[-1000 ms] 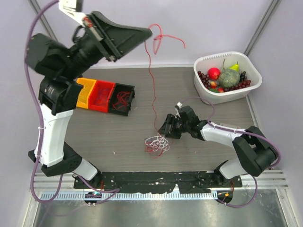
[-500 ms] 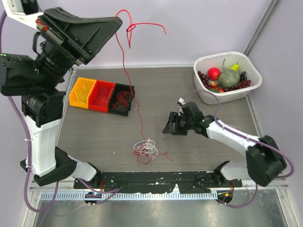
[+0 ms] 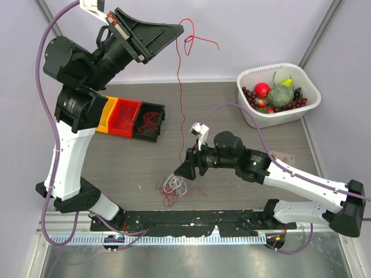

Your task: Untangle the cables

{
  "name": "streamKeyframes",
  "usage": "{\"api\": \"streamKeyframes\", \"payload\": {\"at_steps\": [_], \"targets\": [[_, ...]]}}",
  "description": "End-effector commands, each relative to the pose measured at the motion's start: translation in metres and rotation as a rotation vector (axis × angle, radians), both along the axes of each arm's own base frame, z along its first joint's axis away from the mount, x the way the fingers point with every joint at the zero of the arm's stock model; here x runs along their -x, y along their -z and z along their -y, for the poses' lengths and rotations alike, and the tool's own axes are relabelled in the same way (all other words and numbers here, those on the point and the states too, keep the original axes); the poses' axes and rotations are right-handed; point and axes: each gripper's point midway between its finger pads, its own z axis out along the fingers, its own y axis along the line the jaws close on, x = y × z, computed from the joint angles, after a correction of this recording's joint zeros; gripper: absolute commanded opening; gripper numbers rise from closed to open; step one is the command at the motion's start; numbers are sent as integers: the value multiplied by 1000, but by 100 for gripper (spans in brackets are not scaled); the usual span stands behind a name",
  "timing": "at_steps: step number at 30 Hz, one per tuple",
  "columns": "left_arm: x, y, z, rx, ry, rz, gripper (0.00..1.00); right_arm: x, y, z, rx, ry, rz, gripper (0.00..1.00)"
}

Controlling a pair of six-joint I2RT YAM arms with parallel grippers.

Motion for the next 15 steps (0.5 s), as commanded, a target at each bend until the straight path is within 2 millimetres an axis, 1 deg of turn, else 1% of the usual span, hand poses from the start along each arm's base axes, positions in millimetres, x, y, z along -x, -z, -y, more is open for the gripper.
{"api": "streamKeyframes", "payload": {"at_steps": [1, 2, 3, 4, 5, 6, 7, 8, 9, 10, 11, 12, 13, 14, 15], "targets": [[31, -31, -21, 74, 26, 83, 0, -26, -50, -26, -85, 77, 156, 64], [31, -33, -22, 82, 30, 83, 0, -30, -55, -27, -84, 100, 168, 64], [32, -35, -23, 89, 38, 85, 0, -47, -49, -24, -50, 197, 183, 64], [34, -37, -23, 96, 45, 89, 0, -58, -48, -20, -37, 267, 180, 64], [36, -39, -24, 101, 50, 90, 0, -73, -39, -13, 13, 356, 192, 63], [37, -41, -26, 107, 51, 95, 0, -80, -36, -10, 29, 391, 196, 62], [39, -43, -27, 113, 54, 99, 0, -90, -27, -5, 65, 451, 204, 61], [41, -45, -29, 121, 58, 103, 0, -94, -21, -3, 80, 480, 198, 60], [45, -49, -31, 131, 65, 111, 0, -103, -6, 2, 122, 537, 201, 60], [49, -52, -33, 141, 71, 119, 0, -107, 0, 5, 130, 563, 187, 59], [50, -55, -35, 151, 74, 125, 0, -111, 17, 4, 157, 578, 175, 58], [52, -58, -37, 162, 77, 129, 0, -113, 25, 4, 160, 583, 161, 57], [56, -62, -41, 176, 81, 136, 0, -113, 42, -1, 169, 567, 147, 56], [60, -66, -44, 190, 90, 142, 0, -114, 51, -1, 174, 566, 131, 55], [62, -69, -46, 202, 94, 147, 0, -112, 74, -4, 198, 549, 106, 54]]}}
